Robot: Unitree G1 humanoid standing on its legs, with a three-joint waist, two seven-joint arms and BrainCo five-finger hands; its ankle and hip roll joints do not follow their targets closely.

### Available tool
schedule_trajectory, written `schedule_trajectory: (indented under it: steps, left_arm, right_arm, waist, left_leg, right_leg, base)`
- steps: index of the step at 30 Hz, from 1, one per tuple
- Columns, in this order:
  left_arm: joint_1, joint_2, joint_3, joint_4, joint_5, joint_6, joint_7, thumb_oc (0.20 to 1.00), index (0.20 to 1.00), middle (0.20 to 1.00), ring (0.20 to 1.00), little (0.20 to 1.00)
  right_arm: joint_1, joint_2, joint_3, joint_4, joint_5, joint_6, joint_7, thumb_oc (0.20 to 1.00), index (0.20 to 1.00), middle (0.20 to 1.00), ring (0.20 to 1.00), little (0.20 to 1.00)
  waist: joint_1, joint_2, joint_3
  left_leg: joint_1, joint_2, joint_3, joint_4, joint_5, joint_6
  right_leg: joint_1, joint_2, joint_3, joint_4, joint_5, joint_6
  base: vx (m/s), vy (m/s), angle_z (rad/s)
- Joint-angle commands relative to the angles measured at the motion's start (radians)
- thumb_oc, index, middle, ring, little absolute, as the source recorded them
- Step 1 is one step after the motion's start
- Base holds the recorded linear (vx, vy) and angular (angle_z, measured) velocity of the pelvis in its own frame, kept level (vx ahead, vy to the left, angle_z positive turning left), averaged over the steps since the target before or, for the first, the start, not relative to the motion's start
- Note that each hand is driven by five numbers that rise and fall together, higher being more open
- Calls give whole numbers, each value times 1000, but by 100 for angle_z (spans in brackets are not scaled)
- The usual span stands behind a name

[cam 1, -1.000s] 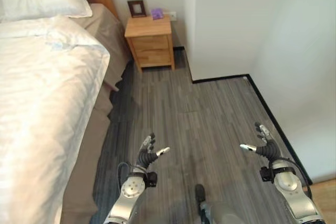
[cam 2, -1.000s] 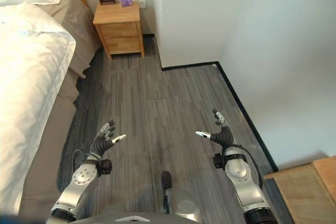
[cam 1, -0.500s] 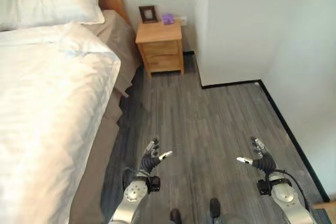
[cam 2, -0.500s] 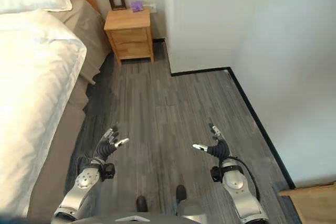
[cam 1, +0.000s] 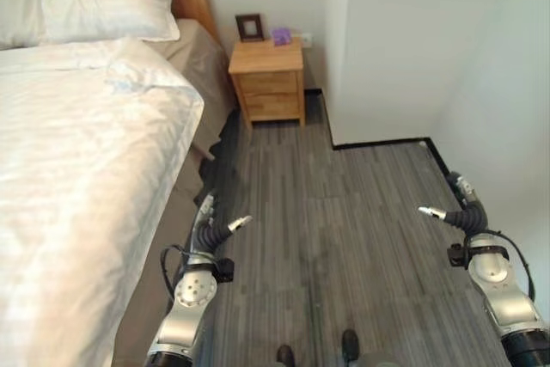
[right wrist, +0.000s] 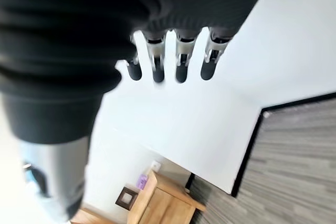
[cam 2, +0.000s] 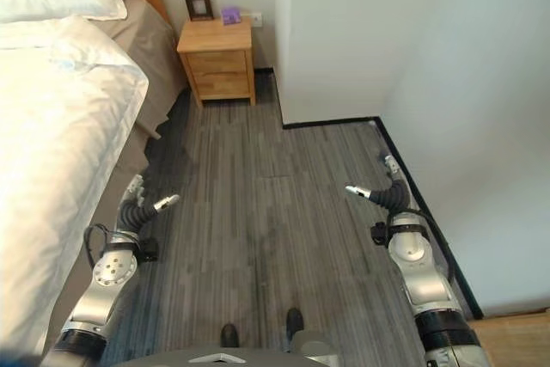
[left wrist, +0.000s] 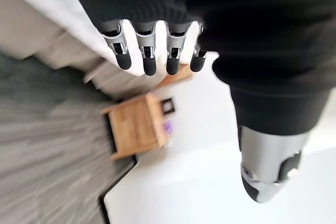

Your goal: Making the bed.

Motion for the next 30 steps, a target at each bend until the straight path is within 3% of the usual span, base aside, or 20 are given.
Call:
schedule_trajectory:
  steps: [1,3,4,6,9,10,13,15,16,18,19,20,21,23,25,26,27,28,29,30]
  left_arm:
    - [-9,66,26,-66,64,-68,64,1000,1000,1000,1000,1000]
    - [8,65,58,-92,79,-63,82,1000,1000,1000,1000,1000]
    - [13,71,88,-95,113,-55,111,1000,1000,1000,1000,1000]
    - [12,56,108,-120,106,-57,117,1000,1000,1000,1000,1000]
    - [16,31,154,-126,84,-64,127,1000,1000,1000,1000,1000]
    - [12,31,140,-122,75,-69,114,1000,1000,1000,1000,1000]
    - [-2,38,53,-141,67,-98,83,1000,1000,1000,1000,1000]
    - [5,31,16,-128,53,-98,75,1000,1000,1000,1000,1000]
    - [17,22,10,-128,45,-102,71,1000,1000,1000,1000,1000]
    - [38,4,0,-133,8,-101,61,1000,1000,1000,1000,1000]
    - [38,5,1,-133,8,-101,61,1000,1000,1000,1000,1000]
    - [41,5,-9,-142,-11,-97,55,1000,1000,1000,1000,1000]
    - [47,4,-11,-148,-23,-97,51,1000,1000,1000,1000,1000]
    - [52,5,-35,-160,-36,-97,30,1000,1000,1000,1000,1000]
    - [60,-7,-40,-164,-35,-91,10,1000,1000,1000,1000,1000]
    - [60,-7,-40,-164,-35,-91,10,1000,1000,1000,1000,1000]
    - [79,-11,-51,-184,-27,-92,-22,1000,1000,1000,1000,1000]
    - [80,-11,-51,-185,-27,-91,-22,1000,1000,1000,1000,1000]
    - [91,-16,-51,-188,-23,-91,-35,1000,1000,1000,1000,1000]
    - [99,-22,-50,-191,-15,-85,-48,1000,1000,1000,1000,1000]
  right_arm:
    - [-71,9,39,-65,-101,-99,-13,1000,1000,1000,1000,1000]
    - [-40,7,5,-180,-88,-114,9,1000,1000,1000,1000,1000]
    - [9,13,-46,-313,-17,-141,47,1000,1000,1000,1000,1000]
    - [86,18,-91,-418,53,-156,103,1000,1000,1000,1000,1000]
    - [236,47,-176,-523,183,-186,197,1000,1000,1000,1000,1000]
    - [164,16,-157,-477,179,-170,172,1000,1000,1000,1000,1000]
    - [-13,-20,-51,-407,116,-173,76,1000,1000,1000,1000,1000]
    - [-91,-28,32,-346,79,-135,69,1000,1000,1000,1000,1000]
    - [-103,-30,63,-322,54,-125,66,1000,1000,1000,1000,1000]
    - [-127,-24,126,-301,31,-105,70,1000,1000,1000,1000,1000]
    - [-128,-24,127,-299,31,-105,70,1000,1000,1000,1000,1000]
    - [-140,-21,138,-284,24,-94,56,1000,1000,1000,1000,1000]
    - [-154,-7,153,-288,15,-76,52,1000,1000,1000,1000,1000]
    - [-154,5,162,-268,8,-66,38,1000,1000,1000,1000,1000]
    - [-151,11,169,-245,-22,-44,39,1000,1000,1000,1000,1000]
    - [-151,11,169,-245,-22,-44,39,1000,1000,1000,1000,1000]
    - [-142,17,172,-234,-37,-40,40,1000,1000,1000,1000,1000]
    - [-142,17,172,-234,-37,-40,40,1000,1000,1000,1000,1000]
    - [-143,18,173,-222,-37,-43,42,1000,1000,1000,1000,1000]
    - [-140,28,178,-216,-45,-42,45,1000,1000,1000,1000,1000]
  waist:
    - [36,-70,21]
    - [24,-62,46]
    - [-2,-63,46]
    - [-38,-72,49]
    - [-115,-84,51]
    - [-117,-70,43]
    - [-112,-73,22]
    - [-113,-66,2]
    - [-117,-48,-1]
    - [-100,-52,15]
    - [-103,-50,12]
    - [-82,-66,39]
    - [-65,-82,54]
    - [-23,-113,80]
    - [4,-112,86]
    - [4,-116,84]
    - [26,-91,82]
    - [28,-95,81]
    - [40,-76,76]
    - [66,-39,69]
  left_leg:
    - [35,-29,-15,32,-81,22]
    - [58,-14,-37,25,-84,23]
    - [93,3,-55,14,-104,9]
    - [107,8,-76,12,-124,-11]
    - [154,35,-106,12,-169,-52]
    - [168,57,-121,12,-187,-61]
    - [229,96,-162,12,-229,-87]
    - [241,141,-169,64,-149,-112]
    - [220,171,-167,164,-74,-126]
    - [90,174,-160,441,113,-119]
    - [86,175,-162,447,105,-117]
    - [8,165,-159,593,150,-102]
    - [-29,180,-105,653,153,-77]
    - [-132,161,-51,737,77,-68]
    - [-219,103,-16,730,18,-70]
    - [-221,100,-14,727,23,-69]
    - [-280,33,37,577,-31,-49]
    - [-278,29,41,568,-23,-48]
    - [-287,7,72,417,-23,-34]
    - [-318,-15,87,225,38,-34]
  right_leg:
    - [-75,-103,57,334,-66,150]
    - [-144,-92,55,461,-51,175]
    - [-209,-61,51,468,-109,136]
    - [-239,-38,48,372,-150,109]
    - [-304,-66,52,77,-97,107]
    - [-315,-74,45,16,-71,117]
    - [-329,-97,84,15,-32,121]
    - [-307,-80,113,53,-2,105]
    - [-287,-56,116,68,-3,89]
    - [-207,-50,105,59,-19,40]
    - [-205,-50,102,55,-24,43]
    - [-166,-49,105,53,-30,14]
    - [-127,-48,113,43,-47,-8]
    - [-49,-63,131,13,-69,-26]
    - [13,-73,146,-9,-101,-27]
    - [10,-76,147,-10,-99,-26]
    - [72,-64,161,-19,-141,-21]
    - [69,-68,163,-20,-138,-21]
    - [99,-58,171,-24,-171,-14]
    - [145,-27,180,-24,-207,-9]
  base:
    - [49,17,14]
    - [151,-10,36]
    - [363,-60,55]
    - [393,-137,54]
    - [479,-230,99]
    - [510,-289,109]
    - [577,-385,43]
    - [495,-401,11]
    - [487,-409,20]
    - [379,-389,50]
    - [266,-374,41]
    - [251,-369,8]
    - [378,-535,-20]
    - [465,-374,-19]
    - [386,-140,4]
    - [552,-81,-14]
    - [379,-40,-12]
    - [617,-25,-4]
    - [613,34,2]
    - [844,39,-3]
